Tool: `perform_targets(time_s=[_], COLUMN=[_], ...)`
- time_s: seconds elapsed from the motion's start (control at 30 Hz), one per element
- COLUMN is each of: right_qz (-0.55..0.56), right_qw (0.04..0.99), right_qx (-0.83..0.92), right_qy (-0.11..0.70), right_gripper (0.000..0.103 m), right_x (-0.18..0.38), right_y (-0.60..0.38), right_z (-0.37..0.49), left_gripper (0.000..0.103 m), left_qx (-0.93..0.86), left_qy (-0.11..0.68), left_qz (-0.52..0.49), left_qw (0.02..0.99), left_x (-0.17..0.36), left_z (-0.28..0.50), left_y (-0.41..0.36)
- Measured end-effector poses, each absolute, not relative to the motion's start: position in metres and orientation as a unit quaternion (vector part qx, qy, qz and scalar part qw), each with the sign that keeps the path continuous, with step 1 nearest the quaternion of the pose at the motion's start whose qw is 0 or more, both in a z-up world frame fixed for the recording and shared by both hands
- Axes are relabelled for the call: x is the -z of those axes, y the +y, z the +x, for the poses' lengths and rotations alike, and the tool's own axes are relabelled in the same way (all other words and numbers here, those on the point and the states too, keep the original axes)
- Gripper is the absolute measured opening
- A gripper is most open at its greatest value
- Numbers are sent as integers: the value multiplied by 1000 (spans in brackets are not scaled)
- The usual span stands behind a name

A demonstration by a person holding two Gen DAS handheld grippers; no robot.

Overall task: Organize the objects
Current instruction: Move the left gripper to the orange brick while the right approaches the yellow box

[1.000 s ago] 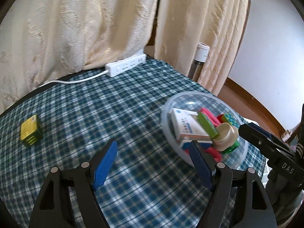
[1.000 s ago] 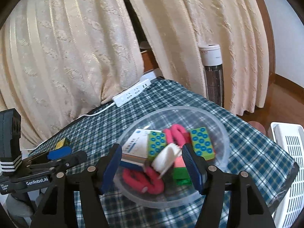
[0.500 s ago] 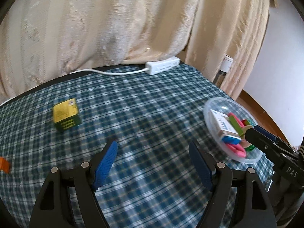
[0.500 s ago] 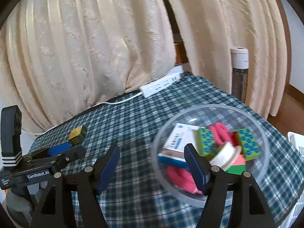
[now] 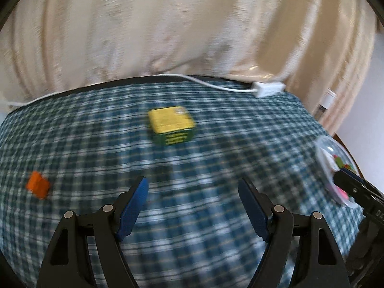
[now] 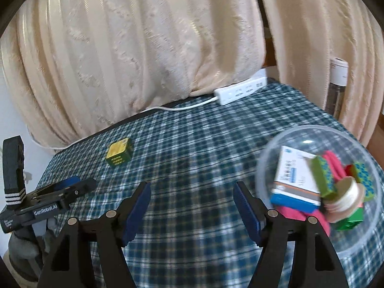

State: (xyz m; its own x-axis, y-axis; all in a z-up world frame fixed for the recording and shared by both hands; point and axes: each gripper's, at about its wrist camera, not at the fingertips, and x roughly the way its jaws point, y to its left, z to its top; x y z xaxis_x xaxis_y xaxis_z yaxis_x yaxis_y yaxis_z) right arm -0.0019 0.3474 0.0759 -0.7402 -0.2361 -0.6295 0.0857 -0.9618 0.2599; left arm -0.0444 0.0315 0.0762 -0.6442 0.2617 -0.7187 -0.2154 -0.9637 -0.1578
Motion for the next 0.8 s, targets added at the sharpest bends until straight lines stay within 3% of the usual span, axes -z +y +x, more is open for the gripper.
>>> perform_targets(time_s=[0.4, 0.8], right_qz=[378, 390], right_qw=[122, 151], right_qx=[915, 908], right_qy=[-69, -31], right_gripper=[74, 74], right_x=[-64, -54], right_y=[285, 231], right_z=[-34, -75], left_gripper=[79, 79], left_qx=[-913, -903], left_qy=[-49, -92], left_qz=[-405, -414], left_qw=[4, -61], left_x=[-52, -34], left_z=[-57, -62], left_y=[-77, -145])
